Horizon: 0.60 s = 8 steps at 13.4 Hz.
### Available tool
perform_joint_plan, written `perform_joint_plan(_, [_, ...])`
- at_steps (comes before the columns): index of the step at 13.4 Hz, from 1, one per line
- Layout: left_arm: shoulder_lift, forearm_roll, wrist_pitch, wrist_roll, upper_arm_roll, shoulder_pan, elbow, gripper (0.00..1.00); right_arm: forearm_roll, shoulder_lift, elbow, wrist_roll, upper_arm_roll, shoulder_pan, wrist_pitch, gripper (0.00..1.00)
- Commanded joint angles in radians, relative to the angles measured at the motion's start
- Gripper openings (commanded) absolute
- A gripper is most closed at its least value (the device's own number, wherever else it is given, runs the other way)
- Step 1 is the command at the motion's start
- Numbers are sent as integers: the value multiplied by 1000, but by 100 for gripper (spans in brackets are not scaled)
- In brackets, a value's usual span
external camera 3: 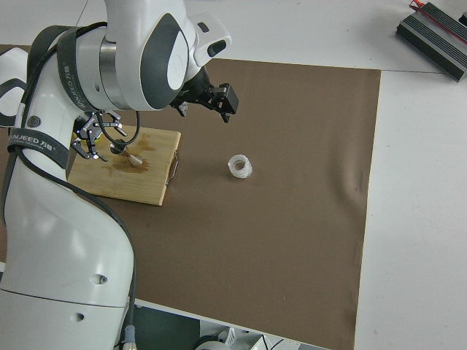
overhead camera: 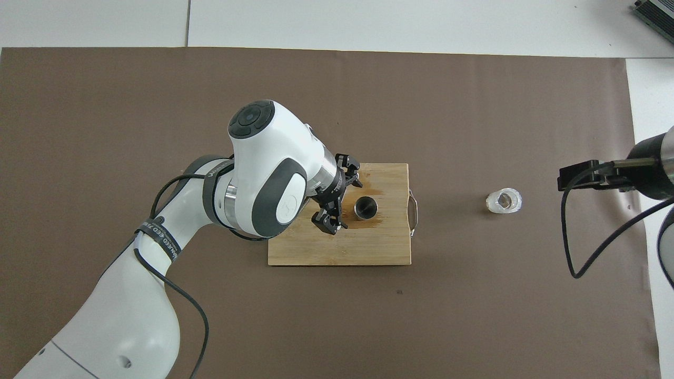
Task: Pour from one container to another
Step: 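Retract the left gripper while the right gripper moves toward the white cup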
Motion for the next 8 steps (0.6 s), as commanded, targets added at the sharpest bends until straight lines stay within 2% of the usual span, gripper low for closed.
perform_joint_plan(1, [-23,125,-106,-3,9,28,63,100,25,-47,-94,-111,2,-7,68,100])
perform_joint_plan(3, [-37,209,-149,-4,23,36,95,100,25,-59,-140,-218,2,-11,129,100])
perform_joint_plan(6, [-105,307,-175,26,44,70,94,100,27,-108,-279,-476,-1,-21,238,100])
perform_joint_plan(8, [-137,346,-240,91,46,119,95,100,62,-98,-299,-625,-9,-49,259,100])
